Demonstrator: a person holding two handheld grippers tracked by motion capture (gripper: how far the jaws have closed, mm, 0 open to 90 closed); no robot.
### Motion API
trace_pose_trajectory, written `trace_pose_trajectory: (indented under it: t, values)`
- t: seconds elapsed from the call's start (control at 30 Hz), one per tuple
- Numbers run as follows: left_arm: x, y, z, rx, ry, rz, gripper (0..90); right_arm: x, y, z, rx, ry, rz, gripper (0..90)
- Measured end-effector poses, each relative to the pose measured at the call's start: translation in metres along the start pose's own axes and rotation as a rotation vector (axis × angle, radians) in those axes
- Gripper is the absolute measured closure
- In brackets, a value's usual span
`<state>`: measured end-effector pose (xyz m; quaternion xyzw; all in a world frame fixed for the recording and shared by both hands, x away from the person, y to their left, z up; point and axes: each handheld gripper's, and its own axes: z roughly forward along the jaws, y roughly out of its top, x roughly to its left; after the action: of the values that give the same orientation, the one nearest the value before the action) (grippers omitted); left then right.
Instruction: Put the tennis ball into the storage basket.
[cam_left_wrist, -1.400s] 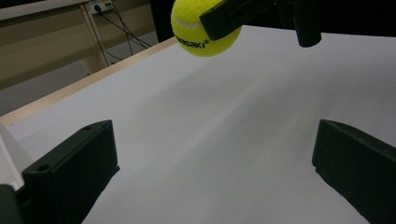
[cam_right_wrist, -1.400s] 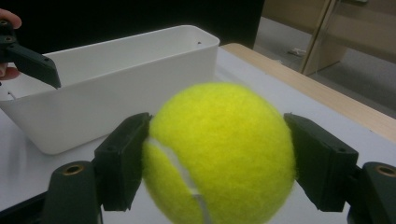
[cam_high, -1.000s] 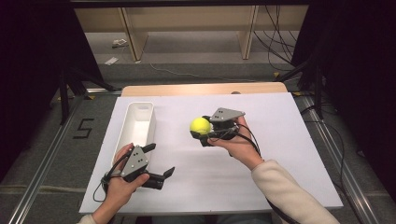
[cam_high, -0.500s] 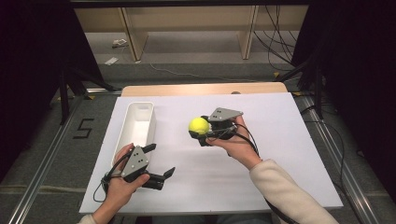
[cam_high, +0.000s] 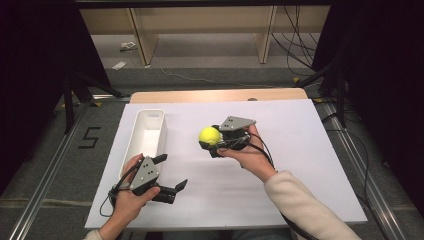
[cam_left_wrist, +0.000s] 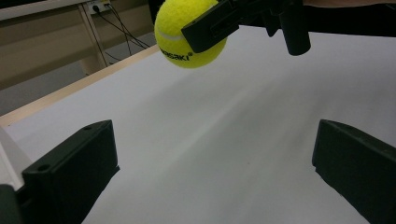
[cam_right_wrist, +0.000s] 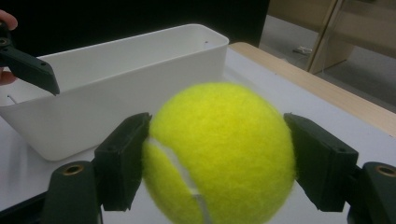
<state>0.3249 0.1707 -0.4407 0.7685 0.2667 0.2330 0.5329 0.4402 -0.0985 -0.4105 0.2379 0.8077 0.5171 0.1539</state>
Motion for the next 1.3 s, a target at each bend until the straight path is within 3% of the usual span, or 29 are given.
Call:
trace_pose_trajectory:
  t: [1.3]
  values:
    - [-0.0006, 0.0007, -0.0011, -0.003, -0.001, 0.007, 0.0, 0.0003, 0.0031, 0.0047, -0.011, -0.001, 0.013, 26.6]
